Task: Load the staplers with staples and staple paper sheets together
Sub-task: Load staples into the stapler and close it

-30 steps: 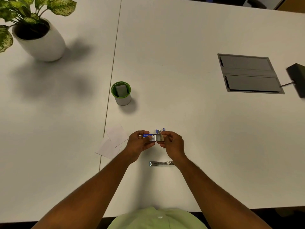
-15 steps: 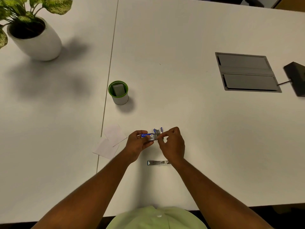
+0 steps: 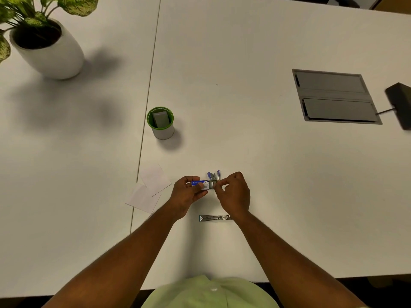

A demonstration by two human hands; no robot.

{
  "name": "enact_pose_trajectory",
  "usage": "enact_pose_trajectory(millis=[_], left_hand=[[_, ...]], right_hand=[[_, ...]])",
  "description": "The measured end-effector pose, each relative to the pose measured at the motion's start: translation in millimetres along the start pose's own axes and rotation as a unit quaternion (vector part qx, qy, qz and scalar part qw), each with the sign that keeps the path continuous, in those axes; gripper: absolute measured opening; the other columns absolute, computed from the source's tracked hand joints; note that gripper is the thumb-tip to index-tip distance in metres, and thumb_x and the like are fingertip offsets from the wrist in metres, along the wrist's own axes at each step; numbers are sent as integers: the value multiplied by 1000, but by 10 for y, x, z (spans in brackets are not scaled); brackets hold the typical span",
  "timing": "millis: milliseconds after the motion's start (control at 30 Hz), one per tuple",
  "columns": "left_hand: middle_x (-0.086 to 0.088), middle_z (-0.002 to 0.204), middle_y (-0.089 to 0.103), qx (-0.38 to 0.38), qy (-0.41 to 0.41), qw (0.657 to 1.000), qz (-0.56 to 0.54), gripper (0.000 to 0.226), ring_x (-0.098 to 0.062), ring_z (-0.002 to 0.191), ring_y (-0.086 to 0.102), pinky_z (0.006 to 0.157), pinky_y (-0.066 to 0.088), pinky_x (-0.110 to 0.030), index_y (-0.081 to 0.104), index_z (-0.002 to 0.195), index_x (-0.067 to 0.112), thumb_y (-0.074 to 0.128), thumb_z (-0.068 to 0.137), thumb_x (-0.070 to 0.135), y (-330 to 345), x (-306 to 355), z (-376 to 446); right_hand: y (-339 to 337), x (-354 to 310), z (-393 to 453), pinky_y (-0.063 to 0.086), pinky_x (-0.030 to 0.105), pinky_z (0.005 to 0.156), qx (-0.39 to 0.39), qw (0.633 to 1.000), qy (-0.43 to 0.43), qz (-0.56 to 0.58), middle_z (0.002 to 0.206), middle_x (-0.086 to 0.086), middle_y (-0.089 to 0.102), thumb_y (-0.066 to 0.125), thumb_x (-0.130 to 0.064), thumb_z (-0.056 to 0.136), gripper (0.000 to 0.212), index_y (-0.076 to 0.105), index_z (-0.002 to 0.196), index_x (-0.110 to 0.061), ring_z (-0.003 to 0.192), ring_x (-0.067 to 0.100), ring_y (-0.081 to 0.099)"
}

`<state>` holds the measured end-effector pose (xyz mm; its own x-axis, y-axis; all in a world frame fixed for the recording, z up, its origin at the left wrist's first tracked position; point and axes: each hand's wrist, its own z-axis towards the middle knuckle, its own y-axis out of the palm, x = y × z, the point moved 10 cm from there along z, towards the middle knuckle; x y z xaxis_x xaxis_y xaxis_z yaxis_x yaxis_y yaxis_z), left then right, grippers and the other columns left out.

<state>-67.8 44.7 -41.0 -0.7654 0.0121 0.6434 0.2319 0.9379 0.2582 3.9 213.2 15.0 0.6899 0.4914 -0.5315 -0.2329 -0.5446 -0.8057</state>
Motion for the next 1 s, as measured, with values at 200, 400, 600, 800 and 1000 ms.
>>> enact_pose_trajectory(millis=[200,400,600,800,1000], left_hand=[[-19,107,67,-1,-1,1000,-13,23,-33,93,72,76,64,-33,59,107,6,69,88,-3,20,-12,18],[-21,109,66,3,-4,1000,-31,21,-34,94,71,76,64,-34,59,103,6,69,88,-6,18,-6,39],[-23,110,66,2,-12,999,-46,22,-34,94,71,75,64,-34,59,103,4,69,87,-7,-27,2,38],[-23,109,67,7,-15,999,-48,23,-35,95,71,76,64,-35,59,103,5,69,87,-7,-51,2,16],[-23,109,67,9,-17,999,-43,23,-35,93,71,76,64,-35,59,104,6,69,87,-6,-28,-1,11]], right_hand=[[4,65,26,36,12,55,-7,999,6,32,100,-9,53,74,-36,86,17,69,89,-20,75,7,61],[-133,70,20,52,24,69,47,988,0,148,88,-8,65,70,-18,87,9,63,82,-22,77,6,64],[-233,459,118,54,31,69,92,979,98,155,74,-5,70,70,-24,88,10,66,81,-17,71,15,67],[-199,923,179,45,22,71,44,988,125,78,82,5,76,74,-15,85,7,77,82,-10,81,23,71],[-266,1080,189,52,29,72,44,990,126,36,84,16,75,68,-7,88,12,77,81,-3,86,34,70]])
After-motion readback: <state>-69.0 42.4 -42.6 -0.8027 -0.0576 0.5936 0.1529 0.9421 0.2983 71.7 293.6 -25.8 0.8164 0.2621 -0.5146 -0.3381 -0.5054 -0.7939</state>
